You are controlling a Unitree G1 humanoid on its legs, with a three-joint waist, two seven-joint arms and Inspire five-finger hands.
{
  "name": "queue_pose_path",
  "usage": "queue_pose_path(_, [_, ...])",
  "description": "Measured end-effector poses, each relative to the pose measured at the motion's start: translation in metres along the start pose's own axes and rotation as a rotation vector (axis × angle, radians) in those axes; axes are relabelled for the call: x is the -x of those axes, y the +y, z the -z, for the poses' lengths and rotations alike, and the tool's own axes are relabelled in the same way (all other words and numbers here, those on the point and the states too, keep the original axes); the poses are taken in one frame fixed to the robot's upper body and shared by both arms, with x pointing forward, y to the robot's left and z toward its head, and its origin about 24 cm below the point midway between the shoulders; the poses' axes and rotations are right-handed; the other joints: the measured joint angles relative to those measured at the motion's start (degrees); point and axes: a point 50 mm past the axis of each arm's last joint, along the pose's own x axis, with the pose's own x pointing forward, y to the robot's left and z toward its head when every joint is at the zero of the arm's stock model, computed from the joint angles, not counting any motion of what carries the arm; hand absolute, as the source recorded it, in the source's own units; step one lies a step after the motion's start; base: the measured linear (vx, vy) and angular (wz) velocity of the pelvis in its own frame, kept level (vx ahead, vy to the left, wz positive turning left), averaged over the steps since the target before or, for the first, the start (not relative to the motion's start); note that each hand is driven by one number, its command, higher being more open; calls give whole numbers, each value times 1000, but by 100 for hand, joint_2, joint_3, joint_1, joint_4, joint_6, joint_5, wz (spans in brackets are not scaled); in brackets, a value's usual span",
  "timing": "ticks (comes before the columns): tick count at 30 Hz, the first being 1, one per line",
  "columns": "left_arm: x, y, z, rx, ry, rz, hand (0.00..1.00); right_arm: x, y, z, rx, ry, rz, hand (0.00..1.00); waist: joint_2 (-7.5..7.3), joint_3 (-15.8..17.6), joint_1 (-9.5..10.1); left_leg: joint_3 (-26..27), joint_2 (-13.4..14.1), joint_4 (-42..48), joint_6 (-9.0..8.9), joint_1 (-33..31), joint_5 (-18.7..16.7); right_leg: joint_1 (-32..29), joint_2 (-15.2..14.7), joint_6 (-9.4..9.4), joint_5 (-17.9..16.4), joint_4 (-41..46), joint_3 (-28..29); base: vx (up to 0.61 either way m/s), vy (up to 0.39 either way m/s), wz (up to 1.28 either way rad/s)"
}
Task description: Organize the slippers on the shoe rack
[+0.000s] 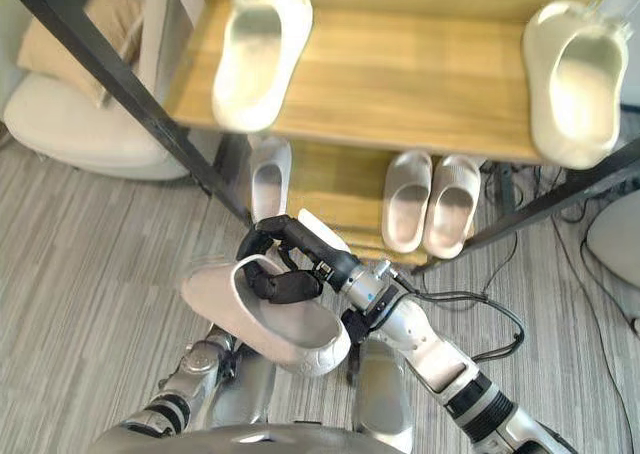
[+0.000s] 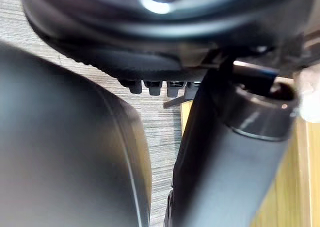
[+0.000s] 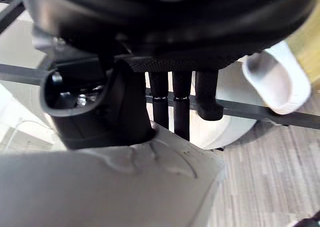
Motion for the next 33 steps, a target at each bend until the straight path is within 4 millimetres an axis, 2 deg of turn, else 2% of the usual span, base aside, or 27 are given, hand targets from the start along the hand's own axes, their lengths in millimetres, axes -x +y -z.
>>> queue_pose_path(4, [-5, 16, -29, 26, -108, -48, 100, -6, -23, -3, 122, -11, 104, 0, -40, 171, 17, -136, 7, 892, -14, -1019, -196, -949, -111, -78, -323, 965, -95, -147, 3, 14])
queue_pose_path(5, [-6, 24, -36, 42, -134, -80, 100, -8, -35, -5, 163, -18, 157, 0, -57, 235, 13, -223, -9, 1286, -2, -1349, -288, -1235, -163, -86, -436, 1358, -137, -163, 12, 16])
queue_pose_path(7, [-6, 33, -35, 49, -130, -124, 100, -10, -50, -8, 222, -28, 224, 0, -91, 293, 18, -268, 7, 1837, 16, -1761, -457, -1577, -188, -79, -631, 1859, -147, -146, 22, 7])
queue_pose_path(10, [-4, 34, -57, 129, -249, -125, 100, -6, -82, -16, 311, -37, 395, 0, -128, 343, 139, -344, 4, 2726, -10, -2575, -768, -2314, -268, -94, -978, 2744, -152, -131, 39, 3])
queue_pose_path(15, [-1, 40, -79, 213, -362, -162, 100, -9, -110, -35, 453, -107, 560, 0, -222, 395, 224, -341, 3, 3434, -2, -3377, -880, -3096, -399, -169, -1240, 3564, -129, -126, 18, 2])
queue_pose_path(23, [2, 40, -89, 269, -415, -183, 100, -2, -138, -59, 645, -167, 783, 0, -276, 396, 361, -325, 40, 3745, -3, -3800, -880, -3438, -558, -236, -1426, 4011, -219, -73, -48, 11])
queue_pose_path(28, [2, 40, -90, 270, -422, -186, 100, -8, -149, -72, 704, -210, 863, 0, -315, 376, 396, -313, 44, 3743, -3, -3870, -880, -3506, -577, -226, -1436, 4015, -234, -4, -47, 3])
queue_pose_path(33, [2, 40, -91, 269, -423, -198, 100, -19, -168, -66, 758, -147, 930, 0, -397, 323, 447, -308, 45, 3752, -4, -3889, -889, -3522, -589, -232, -1458, 4030, -238, -1, -38, 1])
